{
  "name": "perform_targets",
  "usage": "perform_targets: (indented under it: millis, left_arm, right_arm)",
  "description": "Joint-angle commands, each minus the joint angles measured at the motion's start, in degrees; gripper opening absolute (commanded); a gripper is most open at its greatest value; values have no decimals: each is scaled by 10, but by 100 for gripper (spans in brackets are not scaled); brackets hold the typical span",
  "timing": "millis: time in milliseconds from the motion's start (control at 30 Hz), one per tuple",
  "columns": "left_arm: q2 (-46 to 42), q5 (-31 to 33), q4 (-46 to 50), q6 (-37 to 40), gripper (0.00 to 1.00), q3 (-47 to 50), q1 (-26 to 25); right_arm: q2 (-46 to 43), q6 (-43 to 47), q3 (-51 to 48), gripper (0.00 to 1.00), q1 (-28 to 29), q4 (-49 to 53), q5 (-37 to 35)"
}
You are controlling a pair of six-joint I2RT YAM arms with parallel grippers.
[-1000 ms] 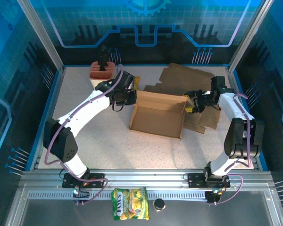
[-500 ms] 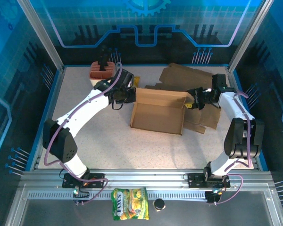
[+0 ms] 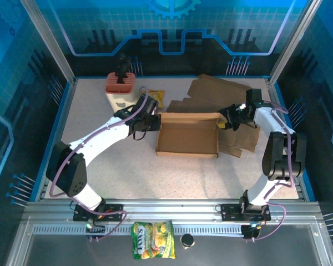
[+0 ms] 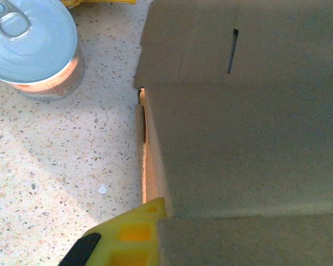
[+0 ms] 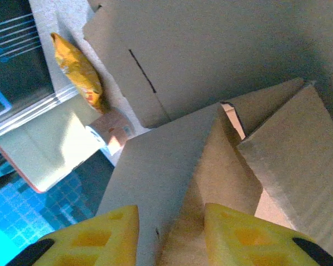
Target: Fold the paper box
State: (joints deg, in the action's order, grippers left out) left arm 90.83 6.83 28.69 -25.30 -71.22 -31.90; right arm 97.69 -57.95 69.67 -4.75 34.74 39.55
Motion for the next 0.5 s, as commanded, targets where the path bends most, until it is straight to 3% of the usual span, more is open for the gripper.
perform_targets:
  millis: [0,200,467]
  left_arm:
    - [-20,-7,-64,34,0,31,-49]
    - [-51,91,-111,63,0,93,-94]
    - [-52,142,-147,57,0,153,-128]
  right_arm:
    - [3,81,22,36,35,68,34]
    - [-4,183,49,38,35,162,-45]
    - [-14,217,23,45,27,180,-85]
